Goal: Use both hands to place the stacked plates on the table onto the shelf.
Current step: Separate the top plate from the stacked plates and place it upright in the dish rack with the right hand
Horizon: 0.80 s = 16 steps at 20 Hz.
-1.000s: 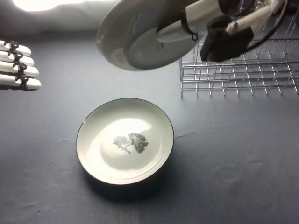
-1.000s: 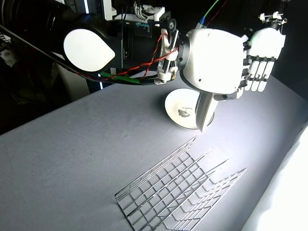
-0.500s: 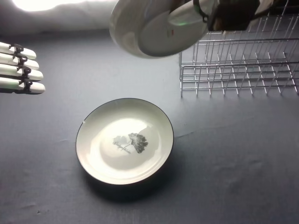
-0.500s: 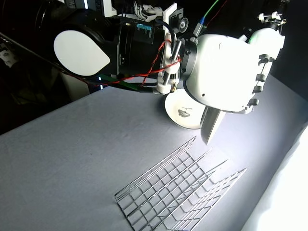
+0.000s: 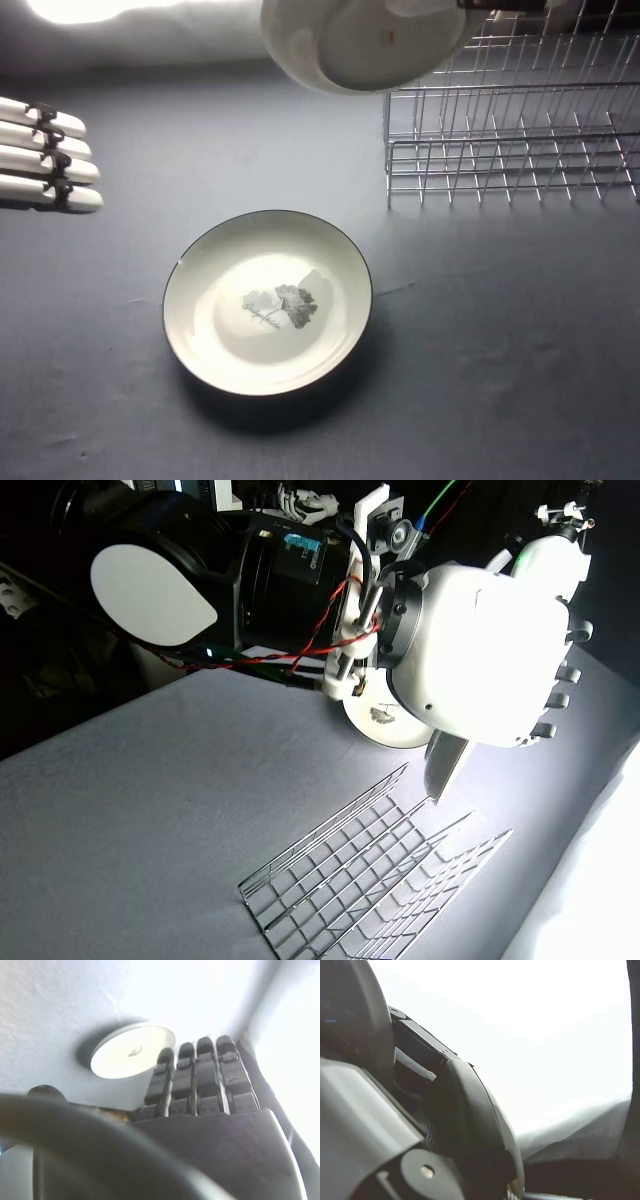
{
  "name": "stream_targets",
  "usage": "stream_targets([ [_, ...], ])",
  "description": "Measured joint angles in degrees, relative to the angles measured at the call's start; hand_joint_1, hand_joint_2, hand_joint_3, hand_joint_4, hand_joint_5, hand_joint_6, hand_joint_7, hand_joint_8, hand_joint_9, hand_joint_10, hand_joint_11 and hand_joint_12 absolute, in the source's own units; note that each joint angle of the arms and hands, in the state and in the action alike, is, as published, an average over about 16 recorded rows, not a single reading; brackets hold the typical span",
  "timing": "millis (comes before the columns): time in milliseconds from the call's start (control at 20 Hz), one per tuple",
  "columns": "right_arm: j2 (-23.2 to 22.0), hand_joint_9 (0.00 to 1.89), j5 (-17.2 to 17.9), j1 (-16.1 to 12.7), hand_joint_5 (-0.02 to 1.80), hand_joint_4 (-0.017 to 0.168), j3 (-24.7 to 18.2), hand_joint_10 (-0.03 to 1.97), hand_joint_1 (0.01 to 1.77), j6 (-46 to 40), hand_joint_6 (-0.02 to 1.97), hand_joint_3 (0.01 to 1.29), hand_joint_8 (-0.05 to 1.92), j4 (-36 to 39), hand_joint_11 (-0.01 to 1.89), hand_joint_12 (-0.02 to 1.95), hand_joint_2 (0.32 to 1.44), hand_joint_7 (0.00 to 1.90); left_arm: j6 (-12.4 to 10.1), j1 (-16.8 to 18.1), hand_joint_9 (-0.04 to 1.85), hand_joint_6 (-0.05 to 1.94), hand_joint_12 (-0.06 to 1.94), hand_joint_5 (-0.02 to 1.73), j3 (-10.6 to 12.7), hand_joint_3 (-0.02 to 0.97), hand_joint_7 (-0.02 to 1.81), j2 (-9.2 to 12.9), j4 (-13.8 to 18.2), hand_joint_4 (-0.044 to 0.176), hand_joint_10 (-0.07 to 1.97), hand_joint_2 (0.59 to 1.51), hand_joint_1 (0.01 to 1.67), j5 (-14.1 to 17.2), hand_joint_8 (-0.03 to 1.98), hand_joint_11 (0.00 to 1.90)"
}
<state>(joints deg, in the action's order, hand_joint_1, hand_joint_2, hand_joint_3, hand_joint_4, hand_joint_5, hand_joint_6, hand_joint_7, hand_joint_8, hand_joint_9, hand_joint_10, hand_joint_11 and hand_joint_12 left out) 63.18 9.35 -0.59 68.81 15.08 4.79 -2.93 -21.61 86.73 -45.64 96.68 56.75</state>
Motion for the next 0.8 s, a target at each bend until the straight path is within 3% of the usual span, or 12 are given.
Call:
stream_targets([
  [400, -2.09, 1.03, -0.92, 0.56, 0.93, -0.007, 1.42, 0.99, 1.38, 0.01, 0.94, 0.01, 0.78, 0.06, 0.87, 1.09, 0.96, 1.08, -1.23, -0.17, 0.02, 0.02, 0.01, 0.02, 0.50, 0.020, 0.02, -3.99, 0.71, 0.004, 0.01, 1.087, 0.01, 5.81, 0.01, 0.01],
  [800, -5.17, 1.00, -0.38, 3.04, 0.93, -0.007, 2.65, 1.03, 1.38, 0.01, 0.94, 0.01, 0.80, 0.80, 0.84, 1.12, 0.96, 1.08, -0.76, -0.72, 0.02, 0.02, 0.01, 0.02, 3.70, 0.020, 0.02, -9.12, 2.03, 0.003, 0.01, 1.089, 0.01, 11.85, 0.01, 0.01],
])
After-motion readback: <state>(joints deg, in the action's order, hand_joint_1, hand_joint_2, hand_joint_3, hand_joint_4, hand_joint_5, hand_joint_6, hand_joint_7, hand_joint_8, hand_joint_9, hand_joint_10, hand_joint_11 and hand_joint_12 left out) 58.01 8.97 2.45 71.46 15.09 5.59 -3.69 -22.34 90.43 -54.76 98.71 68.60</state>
